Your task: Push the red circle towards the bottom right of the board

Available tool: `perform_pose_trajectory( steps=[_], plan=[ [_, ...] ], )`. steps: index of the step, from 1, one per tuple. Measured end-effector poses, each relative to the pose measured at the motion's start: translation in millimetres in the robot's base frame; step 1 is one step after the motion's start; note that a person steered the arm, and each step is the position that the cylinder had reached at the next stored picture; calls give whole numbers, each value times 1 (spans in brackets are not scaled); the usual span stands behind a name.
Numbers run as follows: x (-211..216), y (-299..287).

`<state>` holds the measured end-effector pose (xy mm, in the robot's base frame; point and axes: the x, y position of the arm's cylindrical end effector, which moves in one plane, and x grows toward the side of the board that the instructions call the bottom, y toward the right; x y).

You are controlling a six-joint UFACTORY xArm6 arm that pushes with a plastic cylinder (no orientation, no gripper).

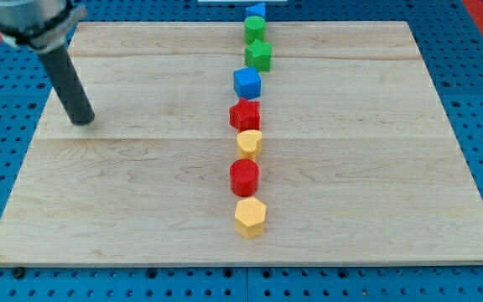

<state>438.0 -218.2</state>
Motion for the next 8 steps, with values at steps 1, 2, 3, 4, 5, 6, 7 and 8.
perform_pose_trajectory(
  steps=[1,2,3,4,5,6,7,8],
  plan=[
    [28,0],
    [34,-1],
    [34,-1],
    [43,2],
    [54,3],
    [53,3],
    [72,31],
    [76,98]
  ],
)
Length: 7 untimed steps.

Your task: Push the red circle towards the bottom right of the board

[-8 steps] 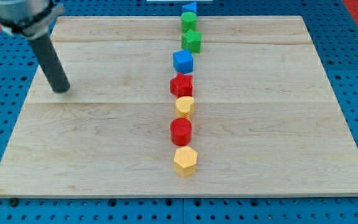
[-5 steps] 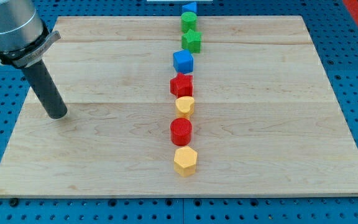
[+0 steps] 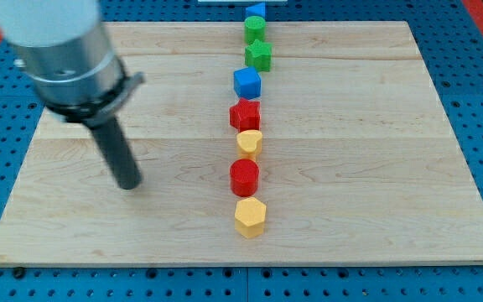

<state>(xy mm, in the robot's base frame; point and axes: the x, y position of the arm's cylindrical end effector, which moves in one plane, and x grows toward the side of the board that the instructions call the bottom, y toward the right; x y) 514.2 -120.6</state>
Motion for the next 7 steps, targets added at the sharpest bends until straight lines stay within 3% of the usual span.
perform_pose_trajectory(
  steps=[3,4,5,7],
  plan=[
    [8,246],
    [6,215],
    [-4,144],
    [61,63]
  ],
)
